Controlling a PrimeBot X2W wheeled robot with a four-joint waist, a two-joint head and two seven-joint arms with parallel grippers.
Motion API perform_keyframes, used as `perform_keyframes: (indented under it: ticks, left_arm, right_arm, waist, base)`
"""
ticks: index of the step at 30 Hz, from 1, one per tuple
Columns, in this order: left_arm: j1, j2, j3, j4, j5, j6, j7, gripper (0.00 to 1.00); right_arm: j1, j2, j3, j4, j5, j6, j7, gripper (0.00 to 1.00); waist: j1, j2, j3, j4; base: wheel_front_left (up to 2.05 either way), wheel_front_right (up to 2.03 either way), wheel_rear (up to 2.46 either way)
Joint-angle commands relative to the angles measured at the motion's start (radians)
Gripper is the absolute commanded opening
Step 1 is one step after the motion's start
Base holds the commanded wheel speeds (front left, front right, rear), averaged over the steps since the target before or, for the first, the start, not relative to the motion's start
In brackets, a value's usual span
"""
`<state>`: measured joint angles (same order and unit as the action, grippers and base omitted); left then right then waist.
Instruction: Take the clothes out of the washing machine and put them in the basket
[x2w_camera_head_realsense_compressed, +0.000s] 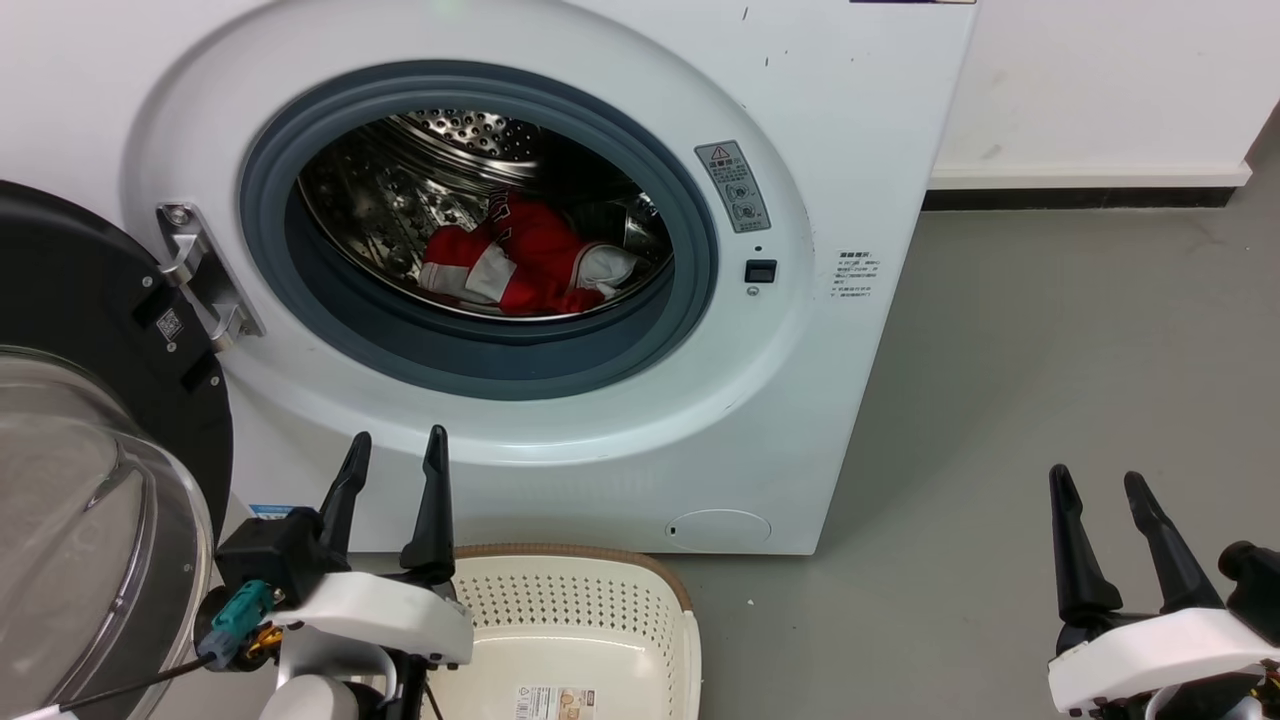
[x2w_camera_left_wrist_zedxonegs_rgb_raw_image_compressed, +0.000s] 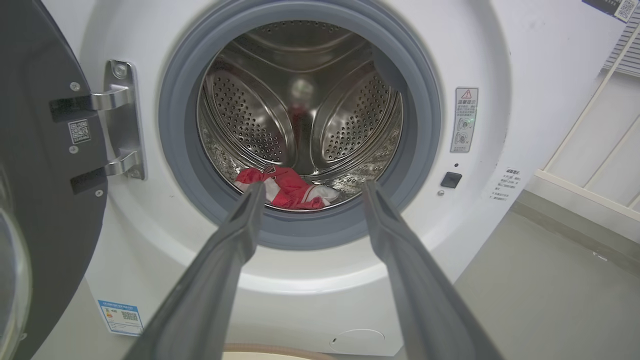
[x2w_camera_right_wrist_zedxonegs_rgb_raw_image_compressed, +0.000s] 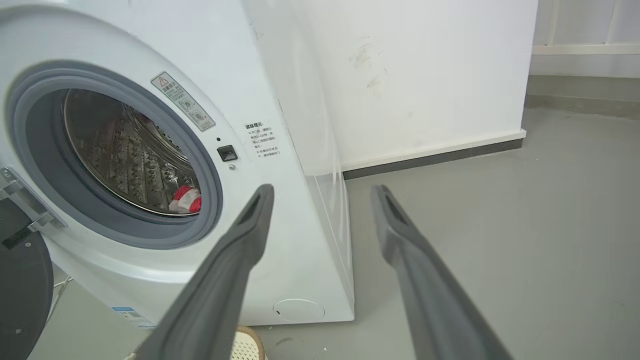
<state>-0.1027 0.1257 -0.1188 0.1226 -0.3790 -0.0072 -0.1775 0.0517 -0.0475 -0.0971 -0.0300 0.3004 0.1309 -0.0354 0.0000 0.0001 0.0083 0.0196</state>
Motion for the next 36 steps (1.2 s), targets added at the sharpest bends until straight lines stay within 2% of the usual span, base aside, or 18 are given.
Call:
perform_keyframes:
  ticks: [1, 36]
  left_arm:
    - [0.0, 0.004, -0.002, -0.01, 0.018, 0.005, -0.007, 1.0]
    - [0.03, -0.021, -0.005, 0.001, 0.277, 0.017, -0.078, 1.0]
  right_arm:
    - [0.007, -0.005, -0.002, -0.013, -0.022, 0.0, -0.008, 1.0]
    - [0.036, -0.004, -0.018, -0.024, -0.27, 0.0, -0.053, 1.0]
  waist:
    - [0.0, -0.0001, -0.001, 0.0]
    - [0.0, -0.0001, -0.009, 0.014]
  base:
    - [0.0, 0.0, 0.0]
    - [0.0, 0.0, 0.0]
